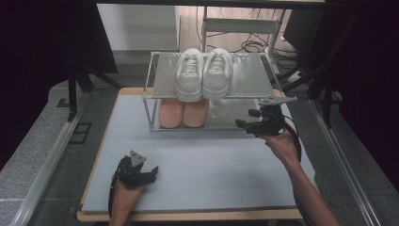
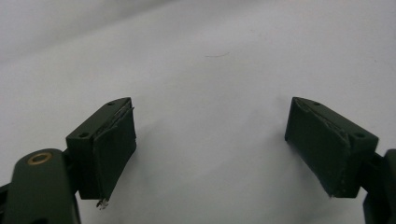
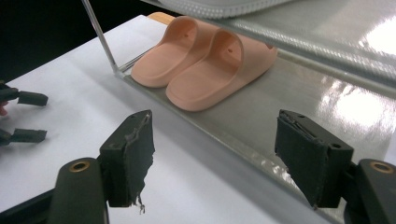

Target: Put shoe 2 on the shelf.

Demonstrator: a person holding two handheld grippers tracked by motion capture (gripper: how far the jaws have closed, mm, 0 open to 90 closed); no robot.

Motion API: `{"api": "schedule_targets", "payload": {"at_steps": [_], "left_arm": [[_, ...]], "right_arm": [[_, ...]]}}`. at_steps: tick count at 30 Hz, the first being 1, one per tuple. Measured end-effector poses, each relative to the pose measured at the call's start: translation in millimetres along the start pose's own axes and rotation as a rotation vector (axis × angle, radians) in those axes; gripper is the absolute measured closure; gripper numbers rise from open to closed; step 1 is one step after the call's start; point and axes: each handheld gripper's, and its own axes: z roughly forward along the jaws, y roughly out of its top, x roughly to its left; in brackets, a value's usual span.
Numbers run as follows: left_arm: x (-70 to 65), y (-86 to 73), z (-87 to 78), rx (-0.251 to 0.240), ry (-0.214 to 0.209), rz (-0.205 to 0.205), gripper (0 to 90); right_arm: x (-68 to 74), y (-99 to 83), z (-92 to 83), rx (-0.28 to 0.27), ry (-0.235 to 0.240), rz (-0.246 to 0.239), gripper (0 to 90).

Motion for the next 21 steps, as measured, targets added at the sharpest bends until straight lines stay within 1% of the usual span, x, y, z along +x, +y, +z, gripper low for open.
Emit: {"api": "schedule_targets", "payload": {"at_steps": [2, 3, 4, 6, 7, 8, 9, 10, 11, 12, 14, 18, 19, 20, 21], "left_arm": [[0.0, 0.0, 0.0, 0.000, 0.000, 0.000, 16.4], [0.0, 0.0, 0.0, 0.000, 0.000, -0.001, 16.4], [-0.1, 0.0, 0.0, 0.000, 0.001, -0.002, 16.4], [-0.2, -0.1, 0.0, 0.000, 0.000, -0.003, 16.4], [-0.2, -0.1, 0.0, 0.000, 0.000, -0.003, 16.4], [-0.2, -0.1, 0.0, 0.000, 0.000, -0.003, 16.4], [-0.2, -0.1, 0.0, 0.000, 0.000, -0.003, 16.4], [0.1, 0.0, 0.0, 0.000, 0.000, 0.000, 16.4], [0.1, 0.0, 0.0, 0.000, 0.000, 0.000, 16.4], [0.3, 0.1, 0.0, 0.000, 0.000, 0.001, 16.4], [0.3, 0.0, -0.2, 0.003, -0.001, 0.000, 16.4], [0.4, 0.0, -0.2, 0.004, -0.001, 0.002, 16.4], [0.4, 0.0, -0.2, 0.004, -0.001, 0.002, 16.4], [0.3, 0.0, -0.2, 0.003, 0.000, 0.001, 16.4], [0.3, 0.0, -0.2, 0.003, 0.000, 0.001, 16.4]], "right_arm": [[-0.7, -2.2, -2.2, 0.001, 0.003, 0.002, 27.1], [-2.1, -7.0, -6.0, 0.000, -0.003, 0.001, 25.2], [-2.7, -9.6, -7.7, 0.004, -0.006, 0.001, 22.7], [-3.9, -15.4, -10.4, 0.017, -0.015, -0.001, 21.0], [-3.9, -15.4, -10.4, 0.017, -0.015, -0.001, 21.0], [-5.5, -22.3, -12.4, 0.026, -0.016, -0.005, 18.4], [-5.5, -22.3, -12.4, 0.026, -0.016, -0.005, 18.4], [-7.3, -30.3, -13.2, 0.035, -0.014, -0.012, 15.1], [-7.3, -30.3, -13.2, 0.035, -0.014, -0.012, 15.1], [-9.0, -39.7, -13.2, 0.041, -0.029, -0.031, 13.5], [-10.5, -49.1, -13.2, 0.057, -0.041, -0.040, 12.9], [-13.5, -68.0, -11.3, 0.087, -0.060, -0.046, 9.4], [-13.5, -68.0, -11.3, 0.087, -0.060, -0.046, 9.4], [-14.5, -77.5, -9.9, 0.099, -0.071, -0.048, 8.9], [-14.5, -77.5, -9.9, 0.099, -0.071, -0.048, 8.9]]}}
